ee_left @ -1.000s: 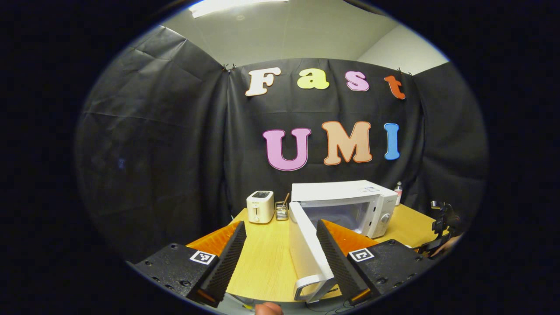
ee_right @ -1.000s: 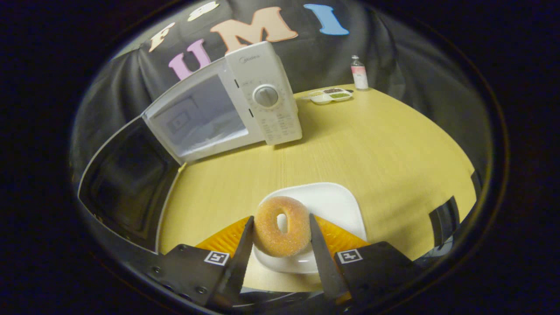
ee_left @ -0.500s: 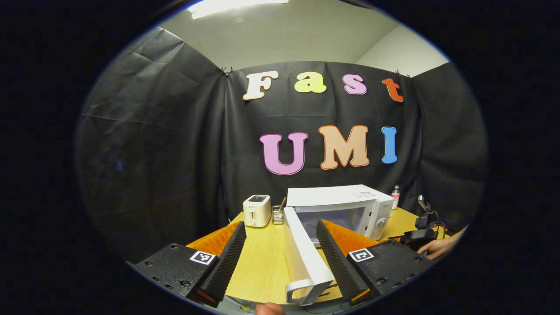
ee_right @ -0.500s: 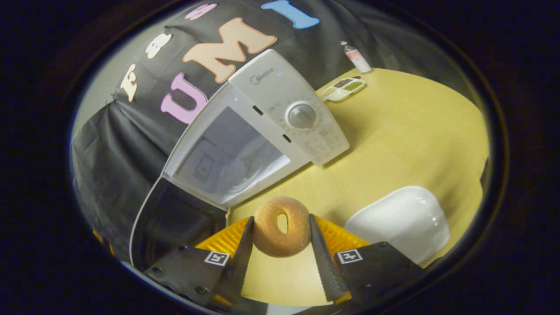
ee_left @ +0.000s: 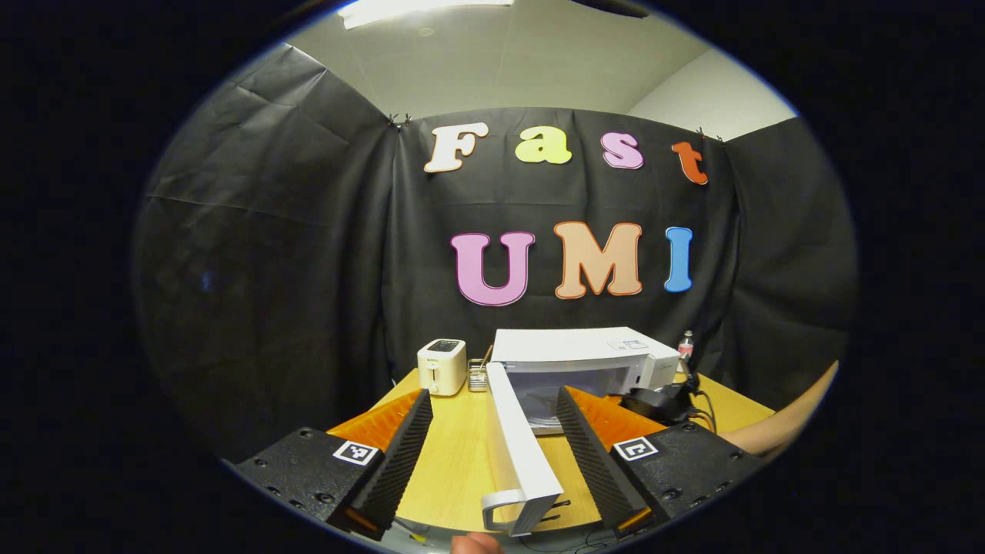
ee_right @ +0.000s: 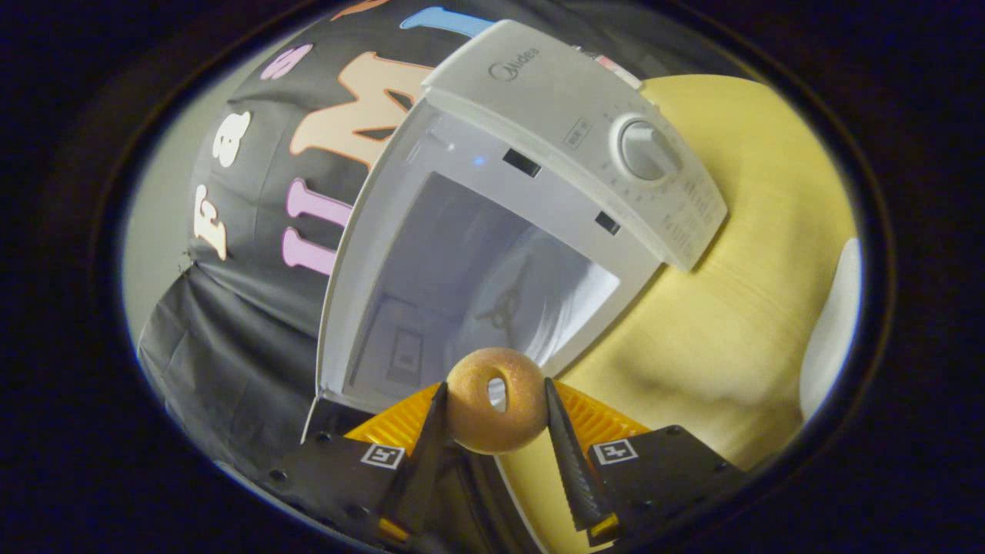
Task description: Open the microwave oven with the left hand, put the food in, and close the microwave oven.
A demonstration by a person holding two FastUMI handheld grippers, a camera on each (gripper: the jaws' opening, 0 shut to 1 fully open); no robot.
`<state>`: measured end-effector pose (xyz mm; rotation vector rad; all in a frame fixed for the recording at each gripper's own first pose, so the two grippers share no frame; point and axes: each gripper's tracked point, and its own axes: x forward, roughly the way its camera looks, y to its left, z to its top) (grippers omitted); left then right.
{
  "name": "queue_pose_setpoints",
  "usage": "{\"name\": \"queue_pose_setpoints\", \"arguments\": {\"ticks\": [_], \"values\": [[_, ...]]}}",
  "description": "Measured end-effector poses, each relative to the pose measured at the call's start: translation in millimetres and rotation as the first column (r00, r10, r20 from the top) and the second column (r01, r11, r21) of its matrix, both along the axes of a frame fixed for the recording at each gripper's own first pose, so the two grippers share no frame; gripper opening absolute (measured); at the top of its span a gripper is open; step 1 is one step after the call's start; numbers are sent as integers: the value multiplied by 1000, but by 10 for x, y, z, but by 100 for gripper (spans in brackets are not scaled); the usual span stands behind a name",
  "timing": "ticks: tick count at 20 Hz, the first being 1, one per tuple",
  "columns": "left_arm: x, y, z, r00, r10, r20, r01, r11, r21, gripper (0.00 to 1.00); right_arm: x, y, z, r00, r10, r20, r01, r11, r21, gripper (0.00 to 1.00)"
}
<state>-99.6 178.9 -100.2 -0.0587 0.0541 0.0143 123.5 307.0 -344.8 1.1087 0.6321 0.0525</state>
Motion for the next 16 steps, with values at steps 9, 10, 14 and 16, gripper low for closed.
{"name": "queue_pose_setpoints", "arguments": {"ticks": [9,10,14,16], "values": [[-49,78,-104,999,0,-42,2,999,33,98,586,331,-164,986,-164,-4,164,985,53,67],[-55,108,-120,999,6,-49,-5,1000,30,96,641,338,-197,985,-174,5,174,984,42,67],[-60,216,-130,997,50,-60,-49,998,32,96,781,392,-130,986,-161,50,161,987,7,73],[-53,238,-139,996,68,-62,-66,997,40,96,844,401,-91,985,-150,80,153,988,-27,73]]}}
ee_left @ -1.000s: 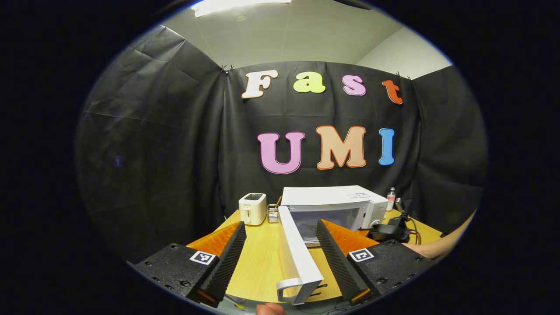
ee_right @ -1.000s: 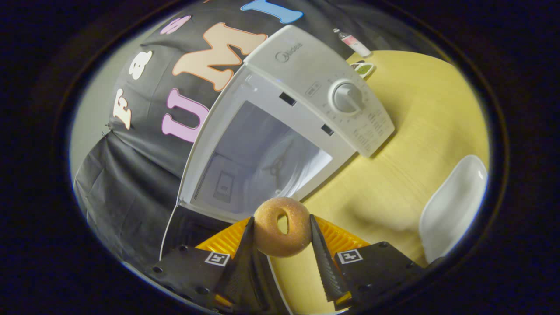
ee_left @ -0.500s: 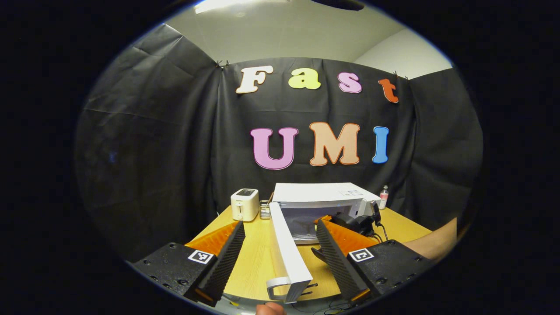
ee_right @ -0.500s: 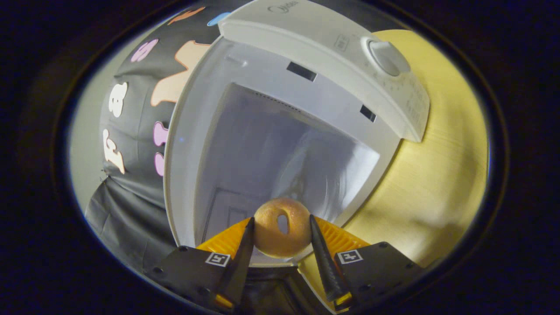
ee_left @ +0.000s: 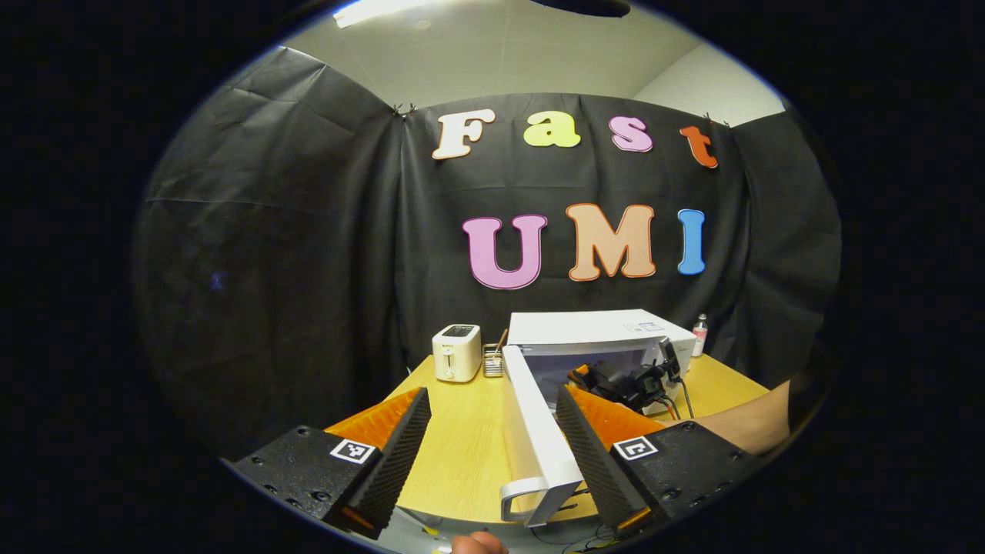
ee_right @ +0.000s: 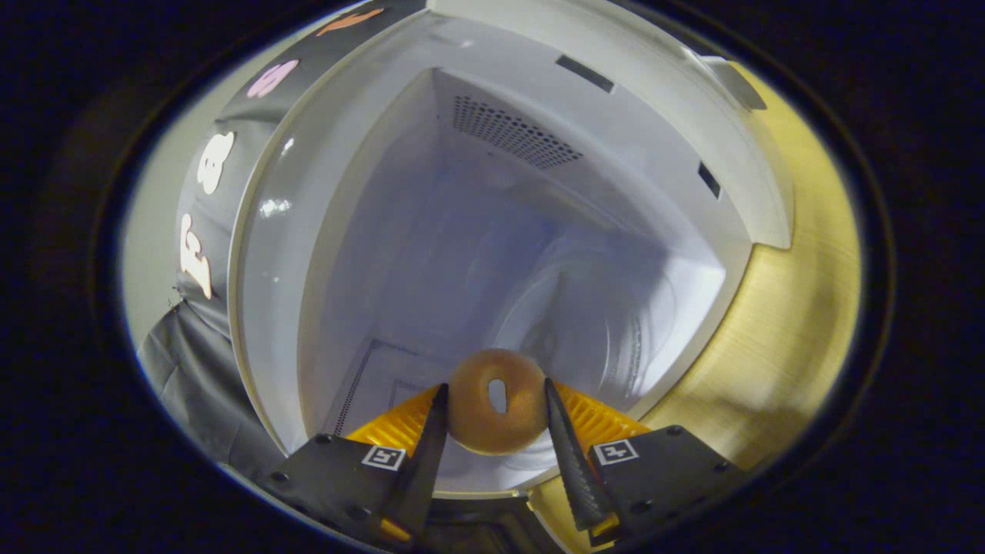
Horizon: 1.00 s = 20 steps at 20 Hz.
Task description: Open the microwave oven with the left hand, put the food in, and close the microwave oven.
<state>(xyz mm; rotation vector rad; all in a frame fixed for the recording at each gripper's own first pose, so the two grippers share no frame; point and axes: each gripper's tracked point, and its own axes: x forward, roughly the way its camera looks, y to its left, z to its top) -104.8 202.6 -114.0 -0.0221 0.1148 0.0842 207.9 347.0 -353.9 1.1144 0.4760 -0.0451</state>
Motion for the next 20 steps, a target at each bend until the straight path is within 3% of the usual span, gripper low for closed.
{"name": "queue_pose_setpoints", "arguments": {"ticks": [1,4,10,11,12,15,18,19,20], "values": [[5,3,-12,1000,6,-5,-6,1000,1,96,-9,5,-16,1000,7,-2,-7,1000,-15,66],[40,-24,-15,1000,4,-10,-4,1000,-8,97,-11,-5,-95,1000,1,-30,-2,999,-34,66],[97,20,-41,1000,9,-22,-9,1000,-4,98,57,-11,-97,999,-7,-35,5,998,-58,69],[93,-1,-60,1000,3,-26,-3,1000,-9,97,45,-10,-116,999,2,-38,-5,998,-68,83],[95,-9,-74,1000,-1,-30,1,1000,-10,96,36,0,-130,999,18,-37,-21,996,-84,78],[120,-19,-87,999,-7,-35,7,1000,-9,98,24,-41,-146,999,35,-31,-40,988,-148,82],[116,4,-75,999,-6,-32,6,1000,-9,96,24,-86,-123,999,29,-37,-34,988,-149,82],[107,-6,-88,999,-5,-34,4,1000,-9,98,30,-105,-111,999,24,-35,-29,988,-152,87],[93,-1,-85,999,-4,-34,4,1000,-8,96,35,-116,-105,999,23,-32,-27,988,-153,82]]}}
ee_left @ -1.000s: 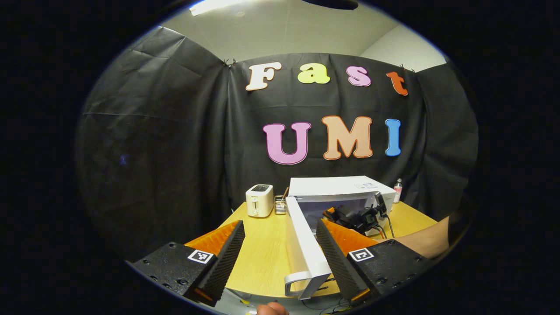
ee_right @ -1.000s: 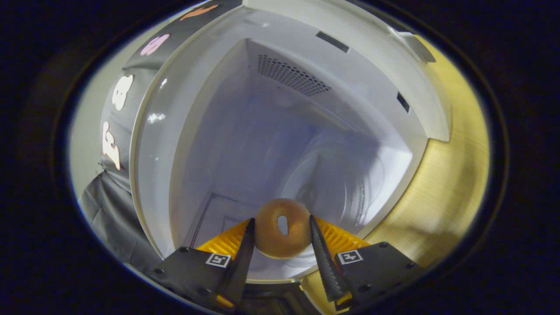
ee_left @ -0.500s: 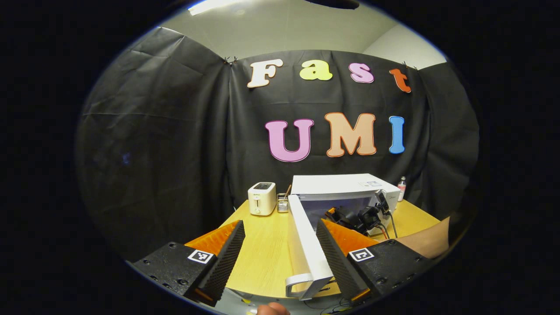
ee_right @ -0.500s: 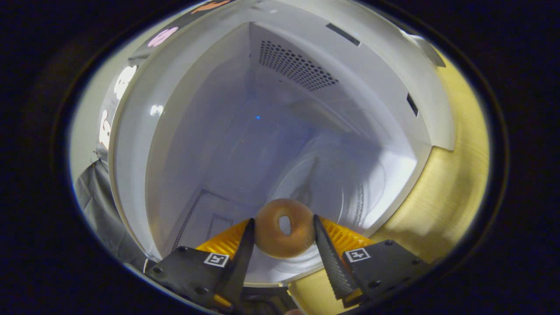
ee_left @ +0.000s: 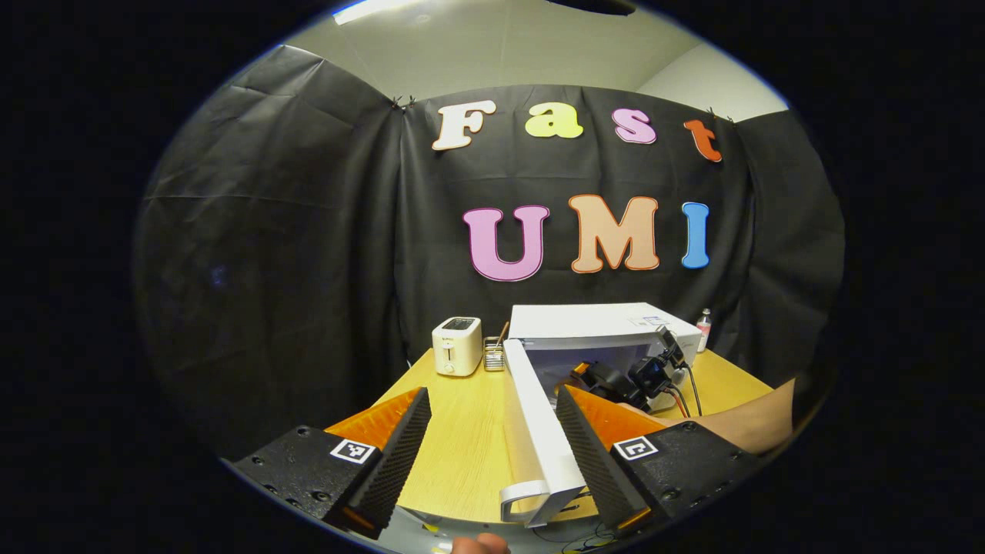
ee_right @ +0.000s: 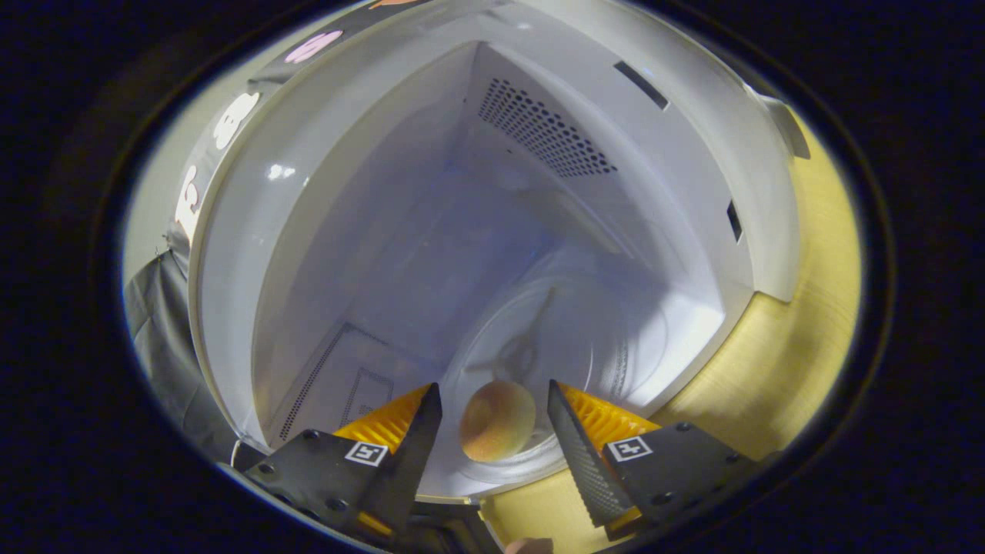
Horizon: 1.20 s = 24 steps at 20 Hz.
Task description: Open the microwave oven with the left hand, put the food in, and close the microwave oven.
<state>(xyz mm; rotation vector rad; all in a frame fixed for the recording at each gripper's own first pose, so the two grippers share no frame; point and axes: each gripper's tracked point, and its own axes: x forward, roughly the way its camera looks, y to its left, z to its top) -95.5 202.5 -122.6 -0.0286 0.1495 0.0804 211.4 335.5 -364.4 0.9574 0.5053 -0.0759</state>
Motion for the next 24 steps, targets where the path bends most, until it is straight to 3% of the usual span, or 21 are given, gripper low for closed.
{"name": "queue_pose_setpoints", "arguments": {"ticks": [4,6,7,12,18,19,22,23,24], "values": [[-5,-2,9,1000,-4,-3,4,1000,9,96,-78,-13,27,1000,17,0,-17,999,-29,82],[-6,-19,16,1000,-11,-5,11,1000,21,98,-159,-2,93,997,66,26,-64,994,-88,93],[-10,-12,8,1000,-13,-10,13,1000,27,96,-209,12,133,994,100,41,-94,987,-132,82],[-70,16,-32,1000,-3,-22,4,1000,30,96,-528,-129,475,969,216,121,-176,944,-277,83],[-279,123,-330,994,21,-103,-24,999,-30,96,-878,-551,1078,903,380,198,-229,818,-527,83],[-324,140,-443,991,19,-130,-24,999,-33,99,-905,-638,1285,890,396,225,-213,799,-562,83],[-370,205,-630,985,19,-171,-23,999,-24,93,-980,-953,1786,854,434,288,-150,734,-663,83],[-365,241,-692,983,22,-183,-27,999,-22,93,-1001,-1046,1920,846,439,303,-126,716,-686,94],[-367,268,-745,981,25,-194,-30,999,-23,92,-1030,-1162,2078,839,442,317,-100,698,-709,94]]}}
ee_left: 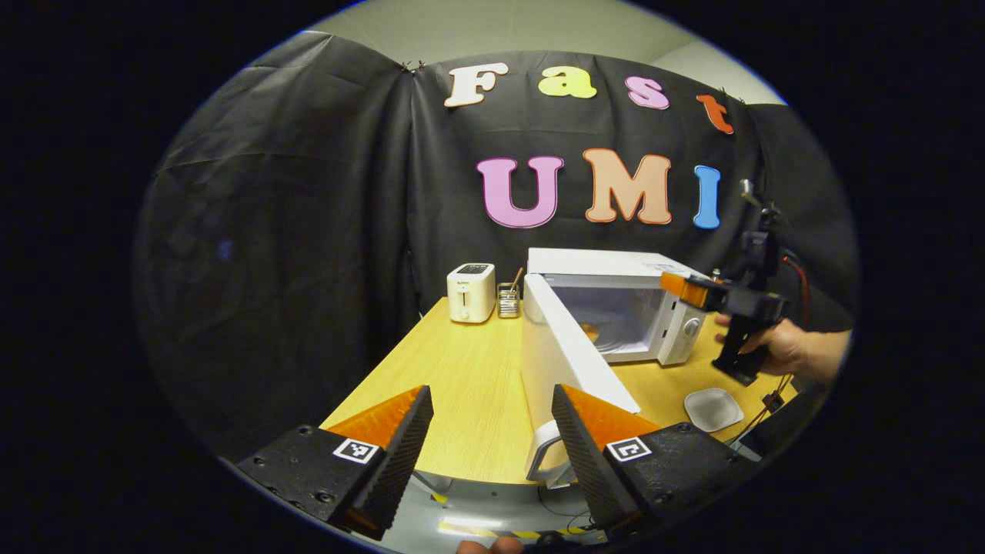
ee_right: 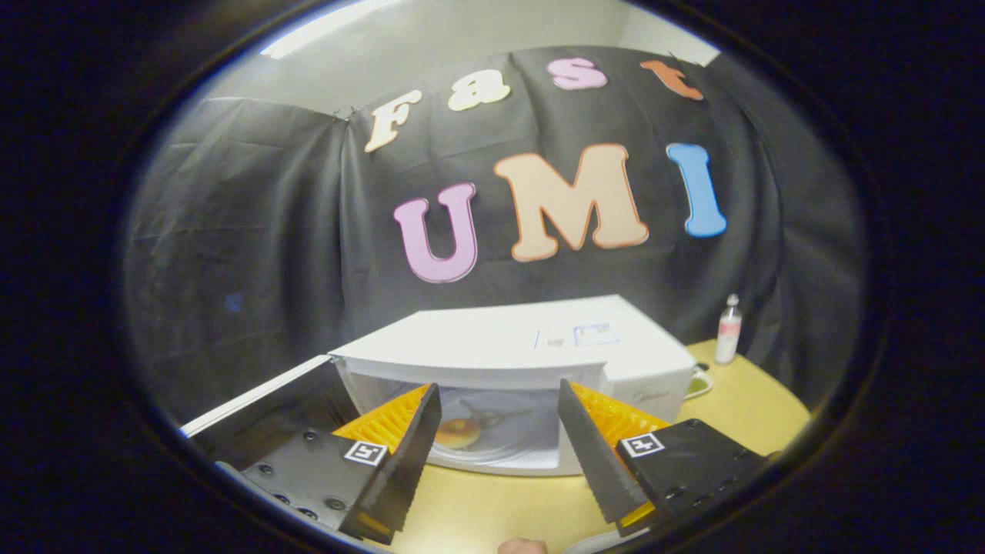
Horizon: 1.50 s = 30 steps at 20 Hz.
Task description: Open the microwave oven with the left hand, put the food in, and close the microwave oven.
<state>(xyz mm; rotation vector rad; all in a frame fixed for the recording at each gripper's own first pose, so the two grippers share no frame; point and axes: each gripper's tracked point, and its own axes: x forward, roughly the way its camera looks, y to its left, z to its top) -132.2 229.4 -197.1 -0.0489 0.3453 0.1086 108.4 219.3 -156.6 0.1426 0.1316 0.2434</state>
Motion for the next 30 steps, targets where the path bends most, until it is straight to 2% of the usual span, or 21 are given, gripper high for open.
{"name": "queue_pose_setpoints", "arguments": {"ticks": [1,3,4,6,9,11,12,13,14,18,19,20,24,27,28,30], "values": [[2,12,-58,1000,5,-8,-5,1000,-7,92,-40,-130,149,1000,-14,24,15,1000,-25,83],[20,11,-138,1000,3,-19,-4,1000,-30,91,-130,-372,409,997,-44,57,47,997,-58,83],[15,19,-187,1000,-4,-30,3,999,-32,90,-181,-459,535,996,-53,69,57,997,-57,84],[6,83,-291,999,-8,-52,7,1000,-23,86,-259,-625,734,993,-78,85,81,996,-36,96],[-51,92,-474,994,-32,-106,30,999,-21,78,-358,-882,937,989,-121,87,124,992,-30,95],[-101,102,-625,986,-48,-162,49,999,1,63,-396,-1019,1085,982,-135,135,147,986,-85,95],[-120,139,-673,982,-38,-183,42,999,19,41,-388,-1107,1134,975,-145,167,167,978,-127,95],[-109,175,-736,979,-28,-200,35,999,36,27,-417,-1159,1152,973,-143,182,172,973,-153,94],[-118,174,-775,976,-22,-217,34,998,49,4,-449,-1162,1156,974,-135,183,165,973,-161,95],[-72,29,-833,976,-75,-203,95,991,93,1,-539,-1238,1255,972,-139,190,165,977,-134,96],[-48,1,-840,977,-85,-194,106,989,104,1,-545,-1260,1269,972,-137,192,164,978,-131,100],[-18,-27,-873,977,-86,-195,109,988,109,0,-528,-1279,1284,971,-140,194,166,978,-125,96],[57,-115,-993,975,-86,-205,116,983,140,0,-534,-1409,1261,972,-162,167,180,979,-98,100],[98,-188,-1043,973,-90,-210,122,982,146,0,-514,-1532,1258,970,-180,164,198,975,-102,100],[113,-238,-1041,973,-101,-209,132,981,139,0,-508,-1555,1228,971,-183,156,200,975,-101,96],[171,-359,-1020,971,-126,-202,154,980,129,0,-528,-1587,1216,971,-192,145,207,974,-94,100]]}}
